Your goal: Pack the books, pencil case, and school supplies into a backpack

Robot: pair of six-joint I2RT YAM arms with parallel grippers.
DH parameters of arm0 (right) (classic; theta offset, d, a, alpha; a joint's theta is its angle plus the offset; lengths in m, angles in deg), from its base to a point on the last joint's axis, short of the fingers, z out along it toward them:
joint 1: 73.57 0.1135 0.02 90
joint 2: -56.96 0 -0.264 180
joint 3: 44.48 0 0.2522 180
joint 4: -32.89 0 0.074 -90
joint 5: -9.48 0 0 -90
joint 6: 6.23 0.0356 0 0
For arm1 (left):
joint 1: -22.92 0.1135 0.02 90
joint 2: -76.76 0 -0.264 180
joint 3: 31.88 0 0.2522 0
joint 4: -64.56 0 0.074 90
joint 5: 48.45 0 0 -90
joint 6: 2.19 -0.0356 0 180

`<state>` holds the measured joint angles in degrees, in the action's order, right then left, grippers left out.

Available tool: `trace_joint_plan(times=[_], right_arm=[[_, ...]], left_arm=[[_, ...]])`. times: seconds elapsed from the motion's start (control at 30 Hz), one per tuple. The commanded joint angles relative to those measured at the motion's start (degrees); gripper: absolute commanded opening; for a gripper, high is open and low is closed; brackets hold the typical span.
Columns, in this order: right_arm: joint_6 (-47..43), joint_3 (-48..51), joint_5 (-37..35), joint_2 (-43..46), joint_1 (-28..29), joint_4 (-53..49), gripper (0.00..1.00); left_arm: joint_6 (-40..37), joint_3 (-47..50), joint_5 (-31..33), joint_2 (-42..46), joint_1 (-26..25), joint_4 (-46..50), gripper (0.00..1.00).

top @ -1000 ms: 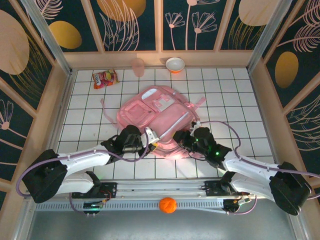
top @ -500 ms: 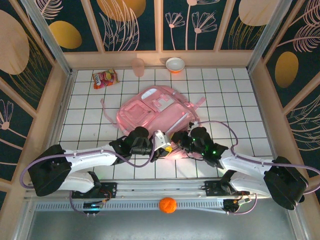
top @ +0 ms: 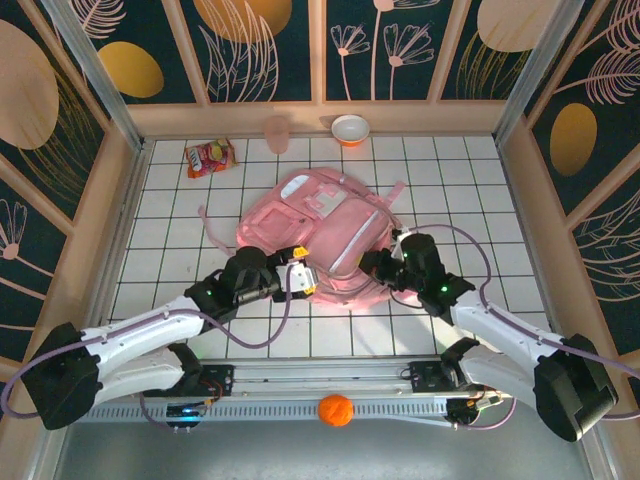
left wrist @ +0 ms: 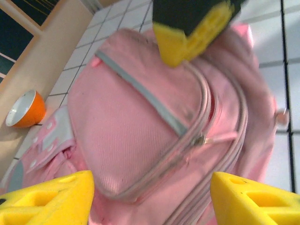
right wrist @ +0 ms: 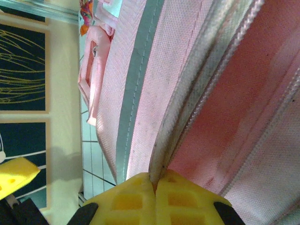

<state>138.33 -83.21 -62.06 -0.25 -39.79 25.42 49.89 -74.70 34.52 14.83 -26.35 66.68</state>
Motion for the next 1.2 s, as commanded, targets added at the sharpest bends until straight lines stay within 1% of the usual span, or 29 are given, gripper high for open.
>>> trace_joint_plan(times=[0.0, 0.03, 0.07, 0.23, 0.3, 0.37, 0.5, 0.57, 0.63, 0.7, 0.73, 0.8, 0.9, 0.93, 0.97, 1.03, 1.1, 1.17], right_arm=[[-5.8, -2.8, 3.1, -0.9, -2.1, -1.4, 0.04], [-6.6, -3.4, 4.0, -1.4, -2.1, -1.7, 0.04], [-7.3, -4.0, 4.7, -2.0, -4.0, -2.1, 0.04], [-8.9, -6.5, 5.8, -3.5, -4.7, -3.9, 0.04], [-8.9, -6.6, 6.2, -3.4, -4.8, -3.7, 0.04], [-9.1, -6.6, 5.9, -3.3, -4.8, -3.9, 0.04], [-9.4, -6.5, 6.3, -3.5, -5.4, -3.6, 0.04], [-9.6, -6.5, 6.6, -3.8, -6.0, -3.2, 0.04], [-10.7, -6.7, 6.9, -4.0, -6.9, -3.0, 0.04], [-11.8, -6.8, 7.1, -4.4, -8.1, -2.9, 0.04], [-12.5, -6.7, 7.5, -4.6, -8.7, -2.8, 0.04], [-14.1, -7.0, 8.1, -5.5, -9.7, -2.8, 0.04], [-16.5, -7.5, 8.3, -6.5, -10.5, -1.3, 0.05], [-17.0, -7.3, 8.8, -6.5, -10.8, -0.1, 0.09], [-17.5, -7.0, 9.6, -6.4, -10.9, 1.7, 0.14], [-18.4, -6.9, 9.7, -5.3, -11.0, 2.6, 0.24], [-20.4, -7.6, 8.5, -3.4, -11.0, 0.0, 0.31], [-22.7, -8.4, 5.5, -0.4, -10.9, -4.7, 0.34]], left_arm=[[-13.3, -3.2, 2.3, -3.9, 0.3, 4.6, 0.66], [-14.2, -4.2, 2.2, -5.7, 0.3, 4.6, 0.67], [-14.6, -4.9, 2.0, -7.2, 0.4, 3.8, 0.67], [-13.9, -7.3, 0.1, -13.4, 0.9, -3.6, 0.66], [-14.5, -9.0, -0.9, -16.2, 1.1, -2.8, 0.65], [-15.1, -10.4, -1.6, -18.6, 1.0, -2.1, 0.61], [-15.2, -12.1, -3.9, -21.1, 1.1, -2.6, 0.45], [-15.3, -14.3, -4.8, -22.4, 1.1, 0.7, 0.33], [-14.3, -15.5, -5.9, -22.9, 1.1, 3.6, 0.18], [-12.4, -15.0, -7.5, -22.4, 1.1, 3.9, 0.04], [-11.2, -14.2, -9.0, -21.9, 1.1, 3.7, 0.0], [-8.0, -13.3, -11.9, -20.9, 1.1, 3.7, 0.0], [0.2, -12.7, -15.5, -19.7, 1.1, 3.7, 0.0], [2.9, -12.2, -15.9, -19.5, 1.1, 3.1, 0.0], [5.2, -11.2, -15.6, -19.1, 1.1, 2.0, 0.0], [9.5, -8.8, -13.6, -18.4, 1.2, -1.8, 0.0], [12.3, -7.2, -12.5, -18.0, 1.1, -4.3, 0.0], [14.8, -7.0, -12.4, -18.2, 1.1, -4.7, 0.0]])
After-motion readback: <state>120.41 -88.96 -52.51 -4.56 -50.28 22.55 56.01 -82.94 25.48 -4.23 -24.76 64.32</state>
